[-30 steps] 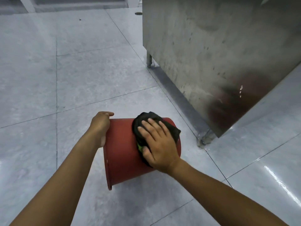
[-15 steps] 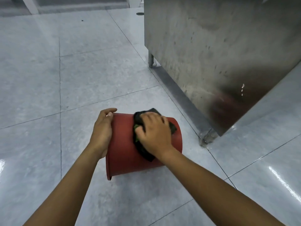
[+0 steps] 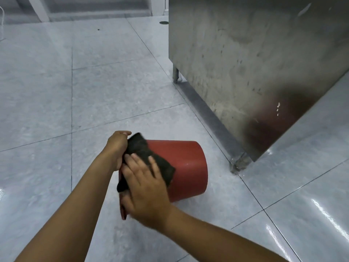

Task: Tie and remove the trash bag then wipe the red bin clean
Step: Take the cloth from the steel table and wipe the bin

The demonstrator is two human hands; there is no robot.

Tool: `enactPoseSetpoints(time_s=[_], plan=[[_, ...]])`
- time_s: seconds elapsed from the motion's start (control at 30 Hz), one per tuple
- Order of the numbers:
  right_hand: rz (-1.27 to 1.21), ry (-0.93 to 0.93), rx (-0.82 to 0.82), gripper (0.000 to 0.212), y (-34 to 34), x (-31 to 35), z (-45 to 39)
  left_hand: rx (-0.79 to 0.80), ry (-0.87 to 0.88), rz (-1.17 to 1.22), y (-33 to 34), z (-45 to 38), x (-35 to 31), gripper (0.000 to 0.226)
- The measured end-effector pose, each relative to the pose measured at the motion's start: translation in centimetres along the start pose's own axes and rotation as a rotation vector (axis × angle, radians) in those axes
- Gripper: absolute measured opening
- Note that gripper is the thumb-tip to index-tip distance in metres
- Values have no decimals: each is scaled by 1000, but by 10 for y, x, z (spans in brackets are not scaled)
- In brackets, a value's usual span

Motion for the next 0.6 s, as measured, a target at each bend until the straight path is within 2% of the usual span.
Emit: enactPoseSetpoints(time_s=[0.1,0.27,0.43,0.6], plan=[[105,-61,-3,54,5,12,-5,122,22,-32,4,10,0,31],[171,-37,-2,60,-12,-30,-24,162,272,8,12,35,6,26],[142,275,-16,53,-39,-108,-22,103,262,-5,10,30,-2,27],[95,627,-112,46,-67,-186,10,36,218,17,11,17,-6,34]])
Point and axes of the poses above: each hand's wrist, its own z-axis away from the middle knuckle, its own y-axis out of the palm, x = y × z, the point moved 10 cm from there along -z, towards the middle knuckle, and after that the axes turned 1 degree about z, right-handed, at the moved point
